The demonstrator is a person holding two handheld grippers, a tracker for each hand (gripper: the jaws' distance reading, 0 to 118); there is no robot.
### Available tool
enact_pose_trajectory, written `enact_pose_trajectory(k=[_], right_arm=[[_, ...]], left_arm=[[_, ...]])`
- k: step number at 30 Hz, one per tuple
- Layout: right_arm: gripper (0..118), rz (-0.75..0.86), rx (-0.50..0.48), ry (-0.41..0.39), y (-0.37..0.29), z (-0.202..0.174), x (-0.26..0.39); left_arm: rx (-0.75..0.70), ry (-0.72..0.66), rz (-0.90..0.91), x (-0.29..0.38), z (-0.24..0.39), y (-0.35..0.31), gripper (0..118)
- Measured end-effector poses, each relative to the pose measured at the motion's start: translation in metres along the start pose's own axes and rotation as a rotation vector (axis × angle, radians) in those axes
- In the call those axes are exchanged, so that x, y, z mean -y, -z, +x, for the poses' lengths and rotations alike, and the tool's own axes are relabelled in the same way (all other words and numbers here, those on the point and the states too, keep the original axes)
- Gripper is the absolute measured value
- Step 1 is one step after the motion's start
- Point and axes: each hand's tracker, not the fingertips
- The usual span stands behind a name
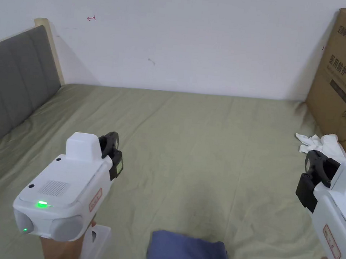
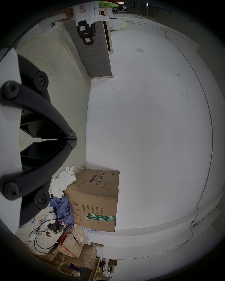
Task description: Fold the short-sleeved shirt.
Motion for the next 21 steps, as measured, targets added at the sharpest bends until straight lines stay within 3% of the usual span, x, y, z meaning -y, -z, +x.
enact_pose_trajectory(k=[11, 17, 21], right_arm=[[0, -0.057, -0.038, 0.018, 0.012, -0.028, 0.028], [0, -0.232, -0.118, 0.035, 0.041, -0.07, 0.115], [0, -0.363, -0.156, 0.006, 0.056, -0.099, 0.179]], left_arm=[[-0.037, -0.024, -0.002, 0.002, -0.013, -0.007, 0], [-0.031, -0.037, -0.024, 0.006, -0.019, -0.013, 0], [-0.024, -0.061, -0.059, 0.011, -0.027, -0.015, 0]])
